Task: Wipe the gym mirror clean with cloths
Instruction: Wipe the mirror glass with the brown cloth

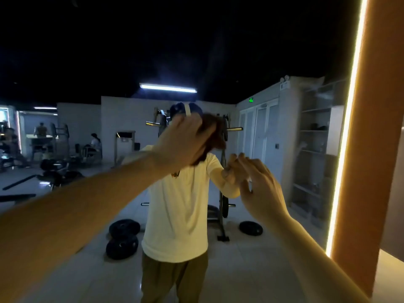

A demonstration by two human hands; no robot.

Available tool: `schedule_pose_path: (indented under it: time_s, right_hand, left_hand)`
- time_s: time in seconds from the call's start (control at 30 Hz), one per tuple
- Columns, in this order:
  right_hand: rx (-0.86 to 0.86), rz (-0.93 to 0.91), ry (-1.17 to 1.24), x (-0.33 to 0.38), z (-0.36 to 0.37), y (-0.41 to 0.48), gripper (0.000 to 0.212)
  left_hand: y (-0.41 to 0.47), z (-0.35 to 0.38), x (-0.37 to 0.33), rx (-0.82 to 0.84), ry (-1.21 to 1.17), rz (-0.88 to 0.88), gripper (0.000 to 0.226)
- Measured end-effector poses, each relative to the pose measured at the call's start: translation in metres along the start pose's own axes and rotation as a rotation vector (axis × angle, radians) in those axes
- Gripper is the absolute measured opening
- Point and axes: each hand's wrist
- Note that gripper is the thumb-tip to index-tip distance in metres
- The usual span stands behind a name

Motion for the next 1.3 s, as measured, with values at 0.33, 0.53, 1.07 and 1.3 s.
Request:
schedule_pose_path:
  time_s: [0.33, 0.53, 1.07, 1.3]
  right_hand:
    - [-0.176, -0.017, -0.122, 0.036, -0.027, 0.107, 0.068]
    - [-0.177, -0.051, -0.272, 0.038, -0.009, 0.115, 0.073]
    - [-0.454, 0.066, 0.079, 0.045, -0.018, 0.128, 0.040]
    - [-0.480, 0.015, -0.114, 0.041, -0.013, 0.132, 0.049]
  left_hand:
    - [-0.005, 0.009, -0.016, -0.048, -0.198, -0.053, 0.059]
    - [0.041, -0.041, 0.084, -0.057, 0.198, -0.085, 0.060]
    - [0.061, -0.039, 0.076, 0.058, 0.050, -0.004, 0.068]
    - [0.110, -0.040, 0.074, -0.189, 0.091, -0.563, 0.063]
Point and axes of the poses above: each hand's wrist, its own y-axis towards the middle knuckle, its own z-axis out of the palm, x = y × z, and after that the axes turned 15 degrees about -y, right-handed
